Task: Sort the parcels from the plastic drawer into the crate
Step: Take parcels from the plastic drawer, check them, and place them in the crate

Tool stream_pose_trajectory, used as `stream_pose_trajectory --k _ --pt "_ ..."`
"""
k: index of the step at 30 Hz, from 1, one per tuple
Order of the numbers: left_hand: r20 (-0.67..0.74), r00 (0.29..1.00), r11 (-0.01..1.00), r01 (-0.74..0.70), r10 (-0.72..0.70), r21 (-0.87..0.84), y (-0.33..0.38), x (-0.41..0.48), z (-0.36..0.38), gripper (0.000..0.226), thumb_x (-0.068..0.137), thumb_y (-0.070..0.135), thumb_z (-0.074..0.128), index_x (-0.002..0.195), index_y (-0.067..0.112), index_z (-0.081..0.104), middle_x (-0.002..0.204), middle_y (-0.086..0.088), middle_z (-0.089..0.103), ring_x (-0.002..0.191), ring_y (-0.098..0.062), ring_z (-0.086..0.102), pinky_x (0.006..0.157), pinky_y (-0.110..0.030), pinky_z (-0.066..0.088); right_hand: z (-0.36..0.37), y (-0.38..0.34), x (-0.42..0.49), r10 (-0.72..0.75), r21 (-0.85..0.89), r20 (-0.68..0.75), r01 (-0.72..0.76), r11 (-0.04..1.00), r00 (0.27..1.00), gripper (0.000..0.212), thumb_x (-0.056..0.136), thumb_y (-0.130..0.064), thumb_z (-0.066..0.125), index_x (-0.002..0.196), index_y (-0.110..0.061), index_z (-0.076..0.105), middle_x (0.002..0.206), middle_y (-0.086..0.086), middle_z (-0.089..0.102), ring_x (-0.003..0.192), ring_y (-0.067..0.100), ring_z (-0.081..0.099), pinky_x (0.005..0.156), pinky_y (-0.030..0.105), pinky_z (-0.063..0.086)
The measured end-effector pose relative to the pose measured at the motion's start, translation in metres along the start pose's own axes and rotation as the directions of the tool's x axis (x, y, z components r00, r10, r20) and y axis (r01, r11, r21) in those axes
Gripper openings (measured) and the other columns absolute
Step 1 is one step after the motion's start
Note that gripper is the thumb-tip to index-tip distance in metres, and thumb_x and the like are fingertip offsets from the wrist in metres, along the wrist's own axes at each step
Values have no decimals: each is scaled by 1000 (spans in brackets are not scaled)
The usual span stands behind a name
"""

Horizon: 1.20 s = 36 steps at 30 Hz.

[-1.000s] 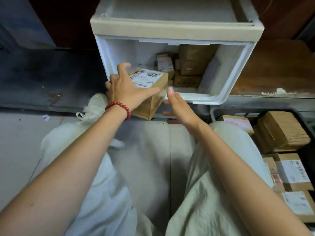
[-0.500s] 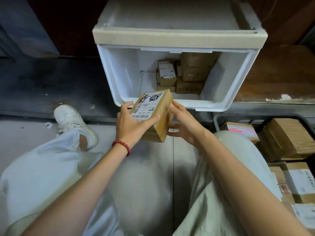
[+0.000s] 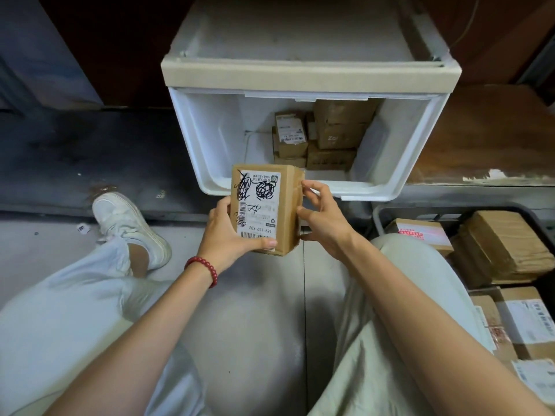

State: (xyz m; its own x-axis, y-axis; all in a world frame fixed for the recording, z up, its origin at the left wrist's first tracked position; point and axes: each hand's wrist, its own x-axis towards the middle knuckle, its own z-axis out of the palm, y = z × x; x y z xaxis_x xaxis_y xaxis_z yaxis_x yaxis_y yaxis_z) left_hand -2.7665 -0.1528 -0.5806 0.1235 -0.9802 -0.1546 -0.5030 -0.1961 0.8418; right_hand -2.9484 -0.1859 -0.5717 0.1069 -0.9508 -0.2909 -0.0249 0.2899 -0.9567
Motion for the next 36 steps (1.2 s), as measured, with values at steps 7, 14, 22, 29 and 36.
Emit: stream_pose_trajectory --k 7,14,22,29,36 --pt "-188 966 970 -203 176 -132 4 3 -9 74 66 13 86 126 26 46 110 24 57 98 16 54 78 -5 47 3 -5 -1 -71 -30 147 76 997 987 42 102 -34 43 137 -38 19 149 -18 34 125 12 47 86 42 49" --pt "-15 973 926 -223 229 -304 22 -3 -8 68 75 43 75 136 33 45 130 9 55 119 -11 55 94 -31 52 -1 -7 4 173 154 44 -178 972 984 49 101 -56 23 110 -27 62 109 0 70 101 22 67 75 39 56" --pt "-12 981 909 -184 193 -373 29 -3 -12 65 78 59 59 138 45 39 127 25 56 119 3 52 104 -30 42 -5 -11 11 171 232 14 -169 958 985 55 101 -55 16 118 -27 61 106 -4 69 84 15 62 69 32 49" --pt "-8 993 939 -113 117 -326 20 -2 -8 79 69 60 74 137 43 36 124 10 62 113 -10 59 98 -34 49 -8 -13 11 128 52 16 -128 990 992 56 96 -65 14 117 -41 60 131 -3 58 113 19 53 98 42 29" --pt "7 990 967 -138 143 -215 24 -2 -4 87 58 52 80 133 45 37 126 9 53 105 -5 59 75 -12 49 -14 -13 13 147 67 30 -148 987 989 78 89 -76 18 128 -23 59 110 3 63 101 19 55 83 34 38"
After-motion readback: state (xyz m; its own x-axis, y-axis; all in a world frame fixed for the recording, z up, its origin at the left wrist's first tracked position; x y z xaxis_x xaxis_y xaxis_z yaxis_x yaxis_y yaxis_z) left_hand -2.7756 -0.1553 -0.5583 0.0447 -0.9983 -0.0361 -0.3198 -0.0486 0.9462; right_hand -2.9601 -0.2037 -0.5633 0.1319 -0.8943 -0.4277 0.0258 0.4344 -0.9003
